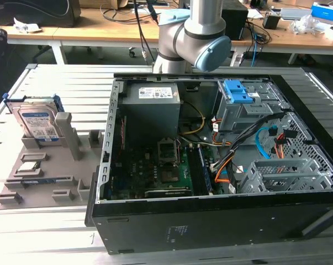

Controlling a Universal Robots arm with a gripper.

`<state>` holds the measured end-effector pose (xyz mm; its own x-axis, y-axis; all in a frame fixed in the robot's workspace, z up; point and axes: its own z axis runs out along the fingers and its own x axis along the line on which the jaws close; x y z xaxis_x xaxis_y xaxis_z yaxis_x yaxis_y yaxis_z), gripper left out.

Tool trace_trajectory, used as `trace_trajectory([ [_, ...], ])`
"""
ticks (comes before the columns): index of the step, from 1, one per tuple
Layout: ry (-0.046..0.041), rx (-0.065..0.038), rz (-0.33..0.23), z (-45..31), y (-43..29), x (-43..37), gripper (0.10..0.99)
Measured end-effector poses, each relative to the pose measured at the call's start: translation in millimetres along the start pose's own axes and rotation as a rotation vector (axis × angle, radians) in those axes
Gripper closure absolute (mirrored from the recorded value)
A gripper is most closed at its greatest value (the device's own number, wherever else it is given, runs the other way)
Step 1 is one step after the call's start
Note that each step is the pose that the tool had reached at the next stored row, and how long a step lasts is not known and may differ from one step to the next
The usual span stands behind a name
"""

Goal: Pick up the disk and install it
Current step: 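Pick up the disk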

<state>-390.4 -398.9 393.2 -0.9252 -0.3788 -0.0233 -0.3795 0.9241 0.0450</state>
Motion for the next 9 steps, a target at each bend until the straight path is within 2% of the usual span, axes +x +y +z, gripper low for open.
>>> trace_trajectory([
  [9,0.0047,-0.002,-0.105,0.0,0.0,0.0,0.98],
])
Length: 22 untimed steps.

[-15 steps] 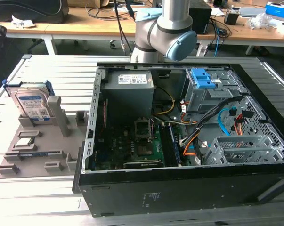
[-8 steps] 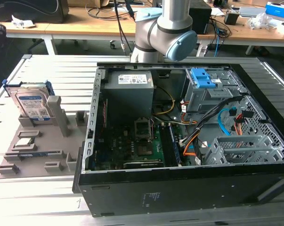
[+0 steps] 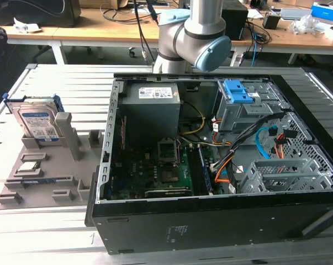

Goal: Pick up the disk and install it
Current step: 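Pick up the disk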

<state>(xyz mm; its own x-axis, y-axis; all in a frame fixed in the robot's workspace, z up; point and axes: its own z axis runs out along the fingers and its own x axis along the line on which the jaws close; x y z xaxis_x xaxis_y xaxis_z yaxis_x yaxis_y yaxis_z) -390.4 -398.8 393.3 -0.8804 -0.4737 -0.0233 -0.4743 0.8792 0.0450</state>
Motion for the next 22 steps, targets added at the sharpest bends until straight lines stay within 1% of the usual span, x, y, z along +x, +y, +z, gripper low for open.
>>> trace_trajectory([
  [2,0.0009,0.0,-0.02,0.0,0.0,0.0,0.98],
  [7,0.0052,-0.003,-0.115,0.0,0.0,0.0,0.98],
  [9,0.0063,-0.003,-0.14,0.0,0.0,0.0,0.98],
  [13,0.0099,-0.005,-0.221,0.0,0.0,0.0,0.98],
  [15,0.011,-0.006,-0.243,0.0,0.0,0.0,0.98],
  [16,0.012,-0.006,-0.268,0.0,0.0,0.0,0.98],
  [19,0.014,-0.007,-0.313,0.0,0.0,0.0,0.98],
  [22,0.0156,-0.008,-0.345,0.0,0.0,0.0,0.98],
])
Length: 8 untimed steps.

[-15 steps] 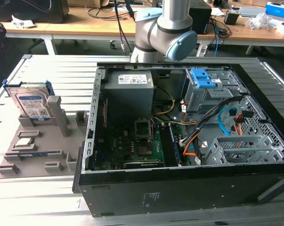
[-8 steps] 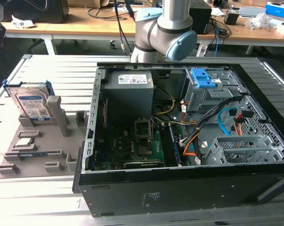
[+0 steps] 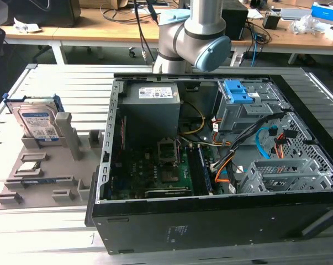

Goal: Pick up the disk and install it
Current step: 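Pick up the disk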

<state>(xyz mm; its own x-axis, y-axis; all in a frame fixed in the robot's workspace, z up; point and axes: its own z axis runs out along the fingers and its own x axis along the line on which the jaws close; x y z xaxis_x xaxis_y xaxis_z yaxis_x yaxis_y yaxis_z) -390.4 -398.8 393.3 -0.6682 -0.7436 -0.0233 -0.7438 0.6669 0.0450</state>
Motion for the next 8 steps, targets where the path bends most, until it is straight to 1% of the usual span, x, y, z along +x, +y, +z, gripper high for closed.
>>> trace_trajectory([
  [4,0.0021,-0.001,-0.048,0.0,0.0,0.0,0.98],
  [6,0.0043,-0.002,-0.095,0.0,0.0,0.0,0.98],
  [8,0.0053,-0.003,-0.117,0.0,0.0,0.0,0.98],
])
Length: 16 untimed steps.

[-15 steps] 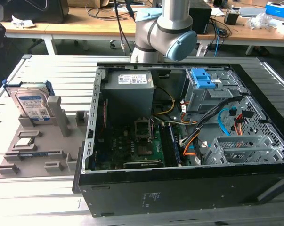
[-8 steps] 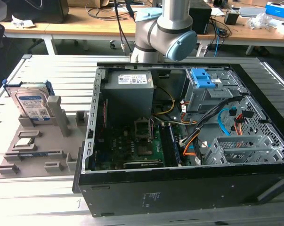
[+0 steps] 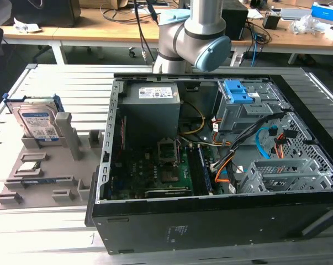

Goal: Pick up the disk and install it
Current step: 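Pick up the disk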

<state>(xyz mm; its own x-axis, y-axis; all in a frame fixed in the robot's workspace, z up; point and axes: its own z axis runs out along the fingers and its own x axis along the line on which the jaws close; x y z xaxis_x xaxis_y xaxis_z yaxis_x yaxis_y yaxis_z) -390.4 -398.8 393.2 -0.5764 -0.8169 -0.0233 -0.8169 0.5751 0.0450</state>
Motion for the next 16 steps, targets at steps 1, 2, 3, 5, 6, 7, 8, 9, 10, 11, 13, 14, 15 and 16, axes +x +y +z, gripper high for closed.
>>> trace_trajectory([
  [1,0.001,-0.001,-0.023,0.0,0.0,0.0,0.98],
  [2,0.002,-0.001,-0.044,0.0,0.0,0.0,0.98],
  [3,0.0027,-0.001,-0.061,0.0,0.0,0.0,0.98],
  [5,0.0036,-0.002,-0.081,0.0,0.0,0.0,0.98],
  [6,0.0047,-0.002,-0.103,0.0,0.0,0.0,0.98],
  [7,0.0052,-0.003,-0.116,0.0,0.0,0.0,0.98],
  [8,0.0056,-0.003,-0.126,0.0,0.0,0.0,0.98],
  [9,0.0065,-0.003,-0.144,0.0,0.0,0.0,0.98],
  [10,0.0069,-0.004,-0.153,0.0,0.0,0.0,0.98],
  [11,0.0074,-0.004,-0.164,0.0,0.0,0.0,0.98],
  [13,0.0086,-0.004,-0.19,0.0,0.0,0.0,0.98],
  [14,0.0093,-0.005,-0.207,0.0,0.0,0.0,0.98],
  [15,0.0103,-0.005,-0.228,0.0,0.0,0.0,0.98],
  [16,0.0111,-0.006,-0.248,0.0,0.0,0.0,0.98],
])
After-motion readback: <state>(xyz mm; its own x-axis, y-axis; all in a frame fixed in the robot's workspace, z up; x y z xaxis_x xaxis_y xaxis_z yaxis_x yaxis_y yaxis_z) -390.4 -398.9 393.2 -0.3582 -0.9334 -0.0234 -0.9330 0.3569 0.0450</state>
